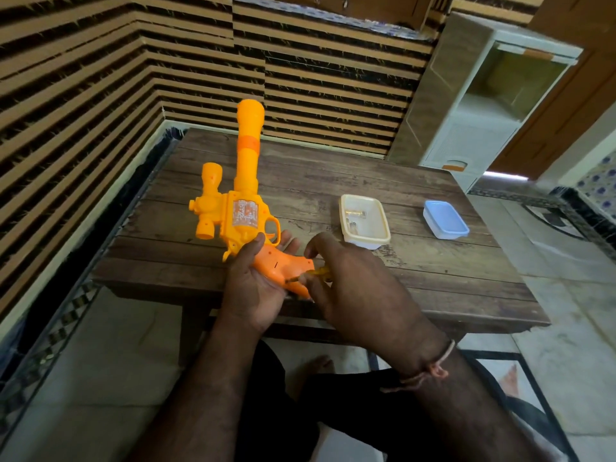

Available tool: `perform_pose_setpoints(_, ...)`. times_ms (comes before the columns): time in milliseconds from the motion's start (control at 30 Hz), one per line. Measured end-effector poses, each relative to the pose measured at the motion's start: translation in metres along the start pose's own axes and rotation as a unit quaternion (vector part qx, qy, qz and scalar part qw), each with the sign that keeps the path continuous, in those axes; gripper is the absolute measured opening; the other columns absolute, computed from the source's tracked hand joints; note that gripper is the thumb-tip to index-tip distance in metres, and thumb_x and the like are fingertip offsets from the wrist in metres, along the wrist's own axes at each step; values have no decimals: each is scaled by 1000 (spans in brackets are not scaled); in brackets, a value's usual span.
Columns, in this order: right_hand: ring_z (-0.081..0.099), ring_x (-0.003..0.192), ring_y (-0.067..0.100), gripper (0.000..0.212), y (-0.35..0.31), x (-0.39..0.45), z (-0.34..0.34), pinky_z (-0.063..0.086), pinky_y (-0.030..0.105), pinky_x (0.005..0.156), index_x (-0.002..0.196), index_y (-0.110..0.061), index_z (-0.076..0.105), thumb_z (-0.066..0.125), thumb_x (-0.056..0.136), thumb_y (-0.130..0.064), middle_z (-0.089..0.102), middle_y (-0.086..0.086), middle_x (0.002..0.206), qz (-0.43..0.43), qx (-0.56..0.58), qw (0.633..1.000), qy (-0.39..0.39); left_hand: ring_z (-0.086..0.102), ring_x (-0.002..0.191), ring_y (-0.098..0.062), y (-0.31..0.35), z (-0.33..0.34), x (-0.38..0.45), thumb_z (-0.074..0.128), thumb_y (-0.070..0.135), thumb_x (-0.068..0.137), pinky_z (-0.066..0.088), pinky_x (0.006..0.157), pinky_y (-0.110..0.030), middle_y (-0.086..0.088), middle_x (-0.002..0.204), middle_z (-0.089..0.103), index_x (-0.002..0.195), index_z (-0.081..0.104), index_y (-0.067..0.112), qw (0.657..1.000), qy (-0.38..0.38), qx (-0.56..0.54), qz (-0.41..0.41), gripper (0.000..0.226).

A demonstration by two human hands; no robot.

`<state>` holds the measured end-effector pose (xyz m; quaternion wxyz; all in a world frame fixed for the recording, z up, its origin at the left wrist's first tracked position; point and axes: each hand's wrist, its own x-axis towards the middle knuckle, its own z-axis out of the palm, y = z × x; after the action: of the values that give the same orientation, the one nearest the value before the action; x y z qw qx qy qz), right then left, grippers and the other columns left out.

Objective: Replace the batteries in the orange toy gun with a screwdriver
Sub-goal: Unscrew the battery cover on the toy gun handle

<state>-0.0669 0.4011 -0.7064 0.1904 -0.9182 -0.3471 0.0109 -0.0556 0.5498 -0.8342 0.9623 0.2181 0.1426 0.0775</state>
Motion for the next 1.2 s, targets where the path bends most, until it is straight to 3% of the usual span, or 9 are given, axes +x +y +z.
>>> perform_pose_setpoints(200, 61, 91, 24, 24, -6, 11, -10, 52, 40, 77, 115, -24, 49, 56, 92, -23, 63, 1, 103, -21, -31, 999, -6, 62, 100, -29, 0, -1, 1, 80, 35, 72, 52, 74, -48, -16, 129, 54, 154, 30, 17, 999, -34, 3, 10, 98)
perform_pose_setpoints(367, 59, 96, 21, 34, -7, 16, -6, 48, 33, 83, 111, -21, 59, 65, 82, -6, 61, 1, 106, -41, 39, 998, -24, 70, 85, -25, -1, 5, -4, 63, 33, 84, 55, 60, -42, -7, 100, 68, 144, 40, 19, 998, -52, 1, 29, 65)
perform_pose_setpoints(467, 59, 94, 23, 22, -7, 15, -4, 50, 38, 80, 114, -23, 54, 58, 93, -30, 61, 2, 105, -33, 5, 999, -22, 67, 67, -19, 0, 4, -3, 52, 29, 93, 55, 53, -36, -6, 89, 66, 133, 41, 20, 998, -59, -2, 23, 43)
perform_pose_setpoints(567, 64, 84, 29, 22, -5, 20, -7, 54, 43, 71, 109, -21, 52, 43, 98, -38, 66, 5, 92, -26, -57, 998, 1, 70, 76, -19, -3, 0, 0, 46, 28, 97, 56, 61, -41, -6, 92, 69, 135, 42, 17, 998, -54, 4, 16, 39)
perform_pose_setpoints(733, 61, 88, 21, 22, -3, 25, -15, 53, 40, 76, 113, -26, 56, 54, 92, -22, 63, 1, 101, -45, -20, 998, -30, 68, 102, -29, -1, -3, 3, 72, 34, 79, 52, 77, -53, -13, 123, 60, 155, 28, 19, 999, -51, 6, 8, 89)
perform_pose_setpoints(833, 60, 91, 20, 27, -4, 27, -18, 53, 40, 79, 111, -26, 57, 58, 88, -14, 60, 1, 107, -47, -2, 998, -49, 62, 115, -35, -1, -4, 3, 71, 35, 81, 50, 82, -57, -14, 127, 59, 154, 29, 20, 999, -51, 8, 17, 86)
perform_pose_setpoints(1000, 63, 85, 32, 24, -5, 26, -16, 52, 38, 68, 104, -21, 53, 43, 98, -42, 65, 8, 94, -47, -103, 993, -22, 70, 93, -22, -3, -4, 3, 54, 33, 92, 54, 77, -50, -6, 102, 70, 144, 39, 17, 999, -42, 17, 30, 57)
perform_pose_setpoints(1133, 62, 84, 31, 22, -6, 27, -20, 54, 42, 71, 115, -24, 51, 47, 94, -29, 64, 6, 94, -52, -69, 996, -36, 52, 130, -38, -2, -6, 4, 67, 38, 85, 48, 90, -59, -19, 145, 50, 152, 33, 23, 999, -44, 24, 13, 77)
perform_pose_setpoints(1200, 61, 87, 26, 29, -6, 28, -21, 54, 43, 72, 118, -26, 51, 52, 90, -23, 62, 3, 102, -60, -35, 996, -57, 49, 133, -39, -1, -6, 5, 65, 38, 86, 49, 89, -59, -20, 148, 47, 153, 33, 25, 999, -47, 22, 11, 76)
